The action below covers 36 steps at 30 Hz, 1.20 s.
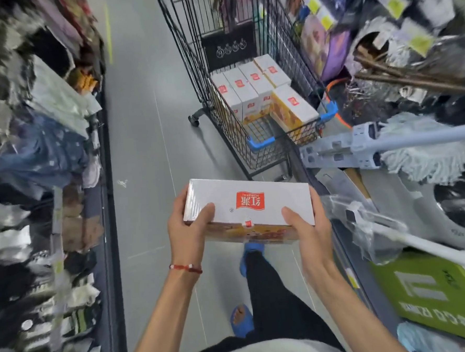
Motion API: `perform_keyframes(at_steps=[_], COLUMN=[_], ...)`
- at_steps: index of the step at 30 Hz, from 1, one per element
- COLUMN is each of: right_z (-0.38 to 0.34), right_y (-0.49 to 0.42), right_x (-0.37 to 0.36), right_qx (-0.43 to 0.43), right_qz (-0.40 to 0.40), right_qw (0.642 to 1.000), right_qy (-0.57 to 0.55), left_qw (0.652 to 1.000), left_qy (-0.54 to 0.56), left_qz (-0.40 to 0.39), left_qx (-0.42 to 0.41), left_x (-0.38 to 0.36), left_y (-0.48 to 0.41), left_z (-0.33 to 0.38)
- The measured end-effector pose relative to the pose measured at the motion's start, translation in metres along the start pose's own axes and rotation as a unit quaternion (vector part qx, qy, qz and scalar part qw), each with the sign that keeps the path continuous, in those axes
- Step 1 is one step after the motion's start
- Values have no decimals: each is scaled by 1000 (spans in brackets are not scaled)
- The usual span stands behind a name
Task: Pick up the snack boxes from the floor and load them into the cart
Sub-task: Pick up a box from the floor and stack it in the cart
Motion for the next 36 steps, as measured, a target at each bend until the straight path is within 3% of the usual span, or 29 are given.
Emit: perform_keyframes(at_steps=[11, 16, 21, 29, 36], right_z=[-85, -111, -133, -158, -154], right_y=[-202, -261, -302, -334, -363], right_x=[-64, -93, -123, -145, -122], right_qx=[-5, -33, -53, -85, -119], right_qz=[18, 73, 153, 231, 274], right_qw=[1000, 997, 986, 963, 950], right_qy=[11, -16, -51, -107, -96], left_qw=[999, 996, 981, 924, 850], left_qy=[-21, -32, -72, -175, -251], left_qz=[-21, -66, -165, -332, -438], left_qx=[28, 57, 70, 75, 149], left_x=[-78, -107, -134, -183, -250], left_y=[-225, -312, -396, -485, -522], left_z=[56, 70, 85, 109, 85])
Point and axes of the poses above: each hand's wrist, its own y-axis away from the middle knuckle, its own x-axis out of the back of the hand, z = x × y, the point moved 1 cm from there along -y, towards the middle knuckle, and after that the axes turned 14 degrees about y, right-handed, at the moved point
